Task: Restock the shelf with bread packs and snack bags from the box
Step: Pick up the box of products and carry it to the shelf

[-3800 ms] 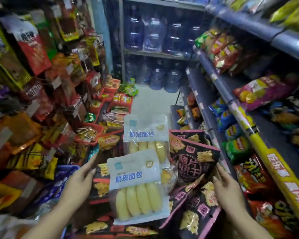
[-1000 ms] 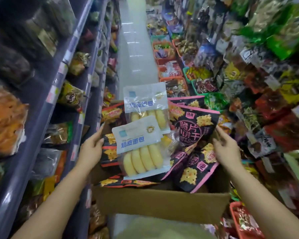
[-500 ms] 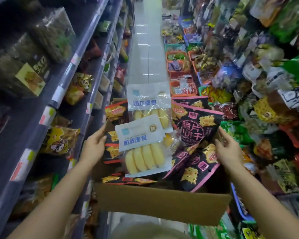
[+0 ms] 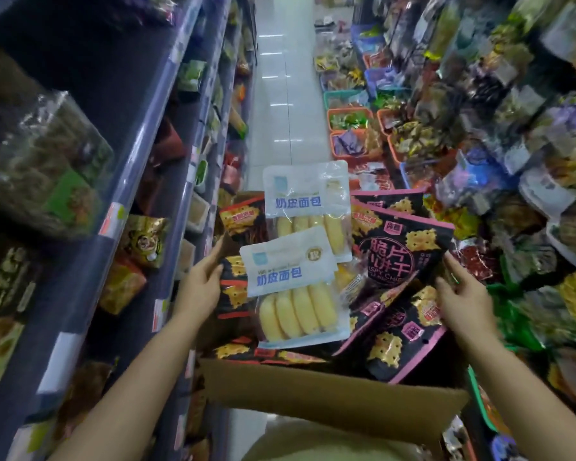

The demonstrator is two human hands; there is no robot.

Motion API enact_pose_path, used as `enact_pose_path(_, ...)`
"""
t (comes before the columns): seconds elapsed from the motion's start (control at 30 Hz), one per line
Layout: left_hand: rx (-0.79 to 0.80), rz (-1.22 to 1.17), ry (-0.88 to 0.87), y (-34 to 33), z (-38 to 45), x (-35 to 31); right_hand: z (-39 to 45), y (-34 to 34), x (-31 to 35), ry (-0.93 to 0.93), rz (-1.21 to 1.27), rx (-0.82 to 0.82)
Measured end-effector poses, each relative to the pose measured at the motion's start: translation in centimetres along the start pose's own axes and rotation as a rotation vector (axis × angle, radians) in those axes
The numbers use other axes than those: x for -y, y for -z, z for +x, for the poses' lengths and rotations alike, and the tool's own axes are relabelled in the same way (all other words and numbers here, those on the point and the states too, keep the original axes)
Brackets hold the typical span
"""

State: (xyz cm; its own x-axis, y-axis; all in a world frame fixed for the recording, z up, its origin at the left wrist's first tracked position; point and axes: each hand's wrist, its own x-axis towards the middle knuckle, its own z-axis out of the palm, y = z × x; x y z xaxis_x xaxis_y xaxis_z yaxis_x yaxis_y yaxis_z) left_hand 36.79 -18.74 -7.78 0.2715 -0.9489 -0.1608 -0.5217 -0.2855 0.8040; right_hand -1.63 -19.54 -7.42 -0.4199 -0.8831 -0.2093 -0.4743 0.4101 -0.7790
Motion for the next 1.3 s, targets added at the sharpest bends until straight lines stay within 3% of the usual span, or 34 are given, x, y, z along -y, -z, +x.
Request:
enact_pose_path(0.6,-0.189,0.005,0.058,-6.3,31.3,-12.2,35.9,-6.7,15.3,0.150,0.080,0.149)
enact_pose_path(1.03,-0.141,-0.032,0.105,-5.1,58.0,-12.7,54.0,-18.8,28.8,0.106,0.021,0.106)
enact_pose_path(1.3,-0.276,-0.163,0.200,-4.8,63.8,-9.4,62.1,-25.2,36.9,0.257,-0.081,0.195)
